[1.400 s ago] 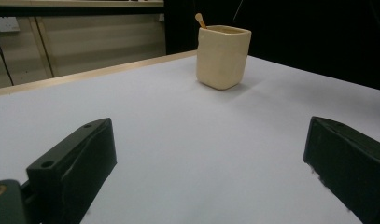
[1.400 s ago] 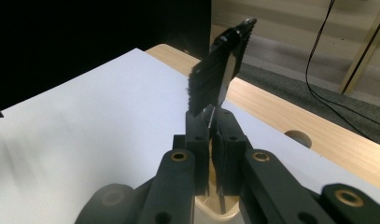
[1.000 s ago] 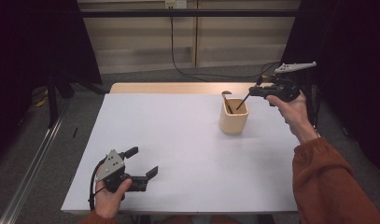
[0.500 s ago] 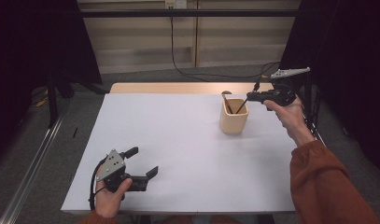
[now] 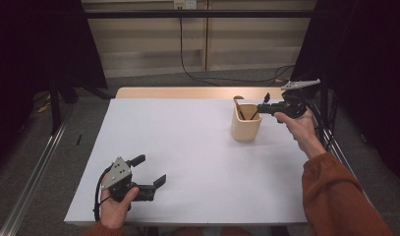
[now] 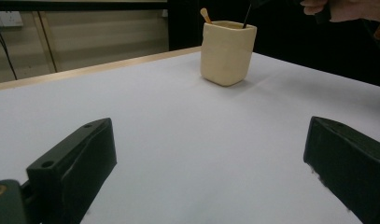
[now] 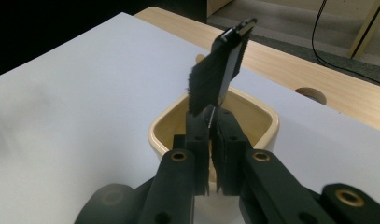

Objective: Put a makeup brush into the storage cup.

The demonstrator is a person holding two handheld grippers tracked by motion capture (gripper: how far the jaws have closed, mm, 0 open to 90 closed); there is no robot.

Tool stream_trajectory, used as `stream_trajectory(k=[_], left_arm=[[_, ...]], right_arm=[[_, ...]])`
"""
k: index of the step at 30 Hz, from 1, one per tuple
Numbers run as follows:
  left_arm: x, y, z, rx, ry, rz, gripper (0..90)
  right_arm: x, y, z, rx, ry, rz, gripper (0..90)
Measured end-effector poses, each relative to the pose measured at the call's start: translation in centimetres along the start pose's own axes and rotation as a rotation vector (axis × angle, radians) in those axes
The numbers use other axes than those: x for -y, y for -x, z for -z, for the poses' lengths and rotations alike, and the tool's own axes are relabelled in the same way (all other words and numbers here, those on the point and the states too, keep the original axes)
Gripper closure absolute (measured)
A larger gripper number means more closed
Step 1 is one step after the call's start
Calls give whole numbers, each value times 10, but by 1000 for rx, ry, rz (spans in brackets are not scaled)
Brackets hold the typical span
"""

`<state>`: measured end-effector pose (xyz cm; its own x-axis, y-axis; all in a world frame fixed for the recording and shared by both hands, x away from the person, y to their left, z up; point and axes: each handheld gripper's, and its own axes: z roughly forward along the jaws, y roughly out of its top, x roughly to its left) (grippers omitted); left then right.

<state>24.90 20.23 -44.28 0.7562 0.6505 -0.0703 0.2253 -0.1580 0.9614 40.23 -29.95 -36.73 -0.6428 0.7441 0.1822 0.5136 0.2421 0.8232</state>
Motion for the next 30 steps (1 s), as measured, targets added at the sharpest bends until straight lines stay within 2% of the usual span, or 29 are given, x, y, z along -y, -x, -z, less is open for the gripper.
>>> stream_trajectory(k=[19,24,27,30], left_arm=[[0,0,0,5,-4,6,24],[0,0,0,4,-5,7,24],[0,0,0,8,-4,4,24],[0,0,0,5,-6,3,24]], right_arm=[[6,-1,-12,-26,-7,-4,836],[8,0,-12,-24,-5,-14,714],[8,0,-11,-27,5,-15,579],[8,0,-9,-29,27,-14,492]])
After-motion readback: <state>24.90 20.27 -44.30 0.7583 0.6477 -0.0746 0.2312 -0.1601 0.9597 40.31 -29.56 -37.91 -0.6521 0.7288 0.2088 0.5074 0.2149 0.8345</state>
